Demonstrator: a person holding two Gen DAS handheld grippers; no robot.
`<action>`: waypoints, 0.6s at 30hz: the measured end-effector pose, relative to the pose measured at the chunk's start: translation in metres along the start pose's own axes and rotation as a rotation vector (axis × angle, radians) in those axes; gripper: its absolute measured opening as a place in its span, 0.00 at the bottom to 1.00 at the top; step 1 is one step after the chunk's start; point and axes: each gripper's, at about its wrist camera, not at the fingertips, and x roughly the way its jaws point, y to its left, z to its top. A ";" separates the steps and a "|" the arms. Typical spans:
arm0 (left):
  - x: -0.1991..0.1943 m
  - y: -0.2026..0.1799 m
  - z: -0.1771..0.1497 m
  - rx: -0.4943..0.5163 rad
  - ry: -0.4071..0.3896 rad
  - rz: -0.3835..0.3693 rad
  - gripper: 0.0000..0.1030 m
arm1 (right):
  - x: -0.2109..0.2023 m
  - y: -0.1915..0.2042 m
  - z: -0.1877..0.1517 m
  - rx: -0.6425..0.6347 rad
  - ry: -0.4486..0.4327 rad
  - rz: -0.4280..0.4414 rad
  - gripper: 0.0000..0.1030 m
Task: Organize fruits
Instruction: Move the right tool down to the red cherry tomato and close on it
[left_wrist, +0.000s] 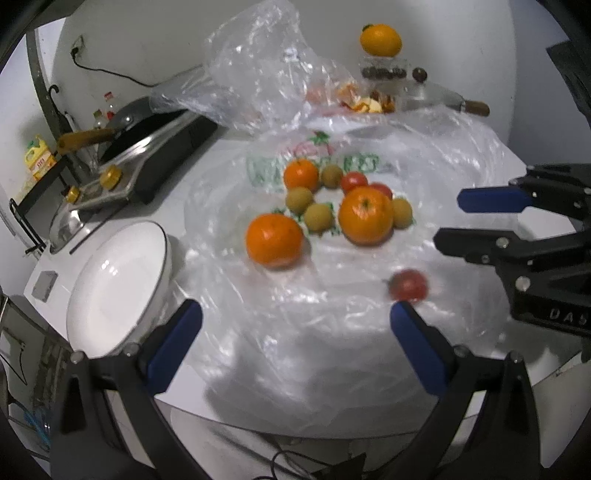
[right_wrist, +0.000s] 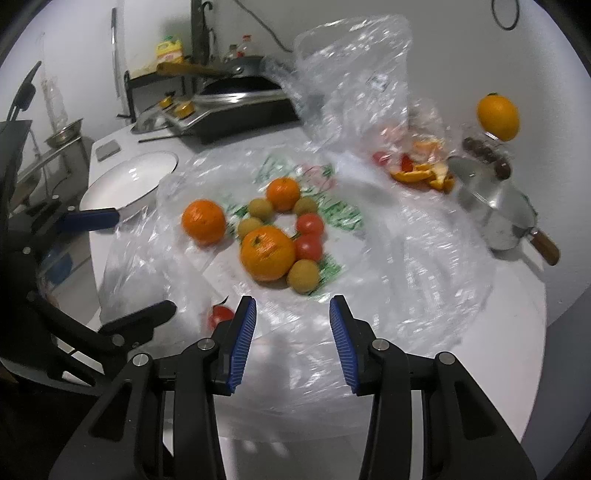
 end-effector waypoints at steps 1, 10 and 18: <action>0.001 0.000 -0.002 0.003 0.007 -0.001 1.00 | 0.003 0.002 -0.002 -0.002 0.009 0.009 0.43; 0.010 0.007 -0.016 -0.011 0.050 -0.008 1.00 | 0.014 0.020 -0.002 -0.034 0.046 0.065 0.43; 0.003 0.016 -0.021 -0.024 0.039 -0.019 1.00 | 0.030 0.036 -0.002 -0.039 0.077 0.109 0.43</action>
